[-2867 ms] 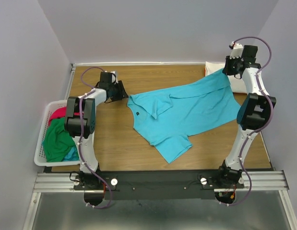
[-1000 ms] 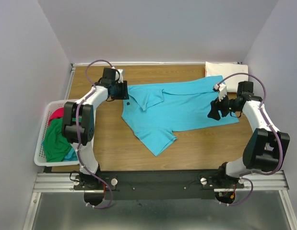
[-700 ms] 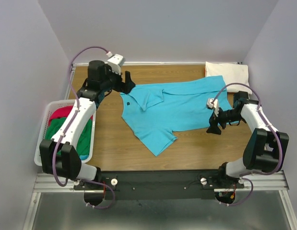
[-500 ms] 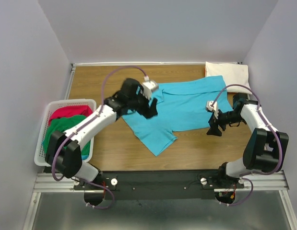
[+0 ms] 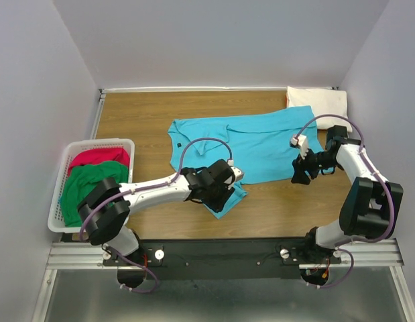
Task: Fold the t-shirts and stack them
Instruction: Fold the tshirt
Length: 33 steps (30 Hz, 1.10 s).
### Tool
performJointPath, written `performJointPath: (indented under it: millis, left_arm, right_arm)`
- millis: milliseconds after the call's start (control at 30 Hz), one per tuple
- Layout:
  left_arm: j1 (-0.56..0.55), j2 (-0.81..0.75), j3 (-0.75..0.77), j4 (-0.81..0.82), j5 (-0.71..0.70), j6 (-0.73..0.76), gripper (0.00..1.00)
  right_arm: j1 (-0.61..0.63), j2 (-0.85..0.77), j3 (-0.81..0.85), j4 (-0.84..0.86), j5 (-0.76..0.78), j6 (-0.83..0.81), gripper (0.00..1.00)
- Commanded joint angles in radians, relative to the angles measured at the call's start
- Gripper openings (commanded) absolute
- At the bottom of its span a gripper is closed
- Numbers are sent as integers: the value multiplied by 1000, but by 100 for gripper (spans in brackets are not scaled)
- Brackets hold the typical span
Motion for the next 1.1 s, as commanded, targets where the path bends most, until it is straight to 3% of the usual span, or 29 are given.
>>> performJointPath:
  millis: [0, 467, 667, 700, 800, 1000, 1067]
  left_arm:
    - [-43, 56, 25, 2, -80, -84, 44]
    - [-112, 226, 94, -94, -212, -90, 43]
    - [-112, 237, 89, -93, -211, -84, 24]
    - [-114, 236, 91, -93, -210, -83, 15]
    - [-112, 202, 103, -99, -229, -84, 0]
    - [-112, 157, 132, -110, -215, -69, 0]
    - [-111, 157, 134, -106, -209, -64, 0]
  right_arm:
    - [3, -6, -23, 63, 35, 87, 66]
    - [-2, 6, -5, 81, 84, 140, 66]
    - [-14, 14, 22, 81, 125, 152, 66]
    - [-19, 17, 28, 81, 139, 152, 66]
    - [-45, 37, 61, 83, 200, 138, 65]
    - [-132, 156, 156, 93, 398, -66, 60]
    - [-151, 185, 184, 95, 460, -129, 52]
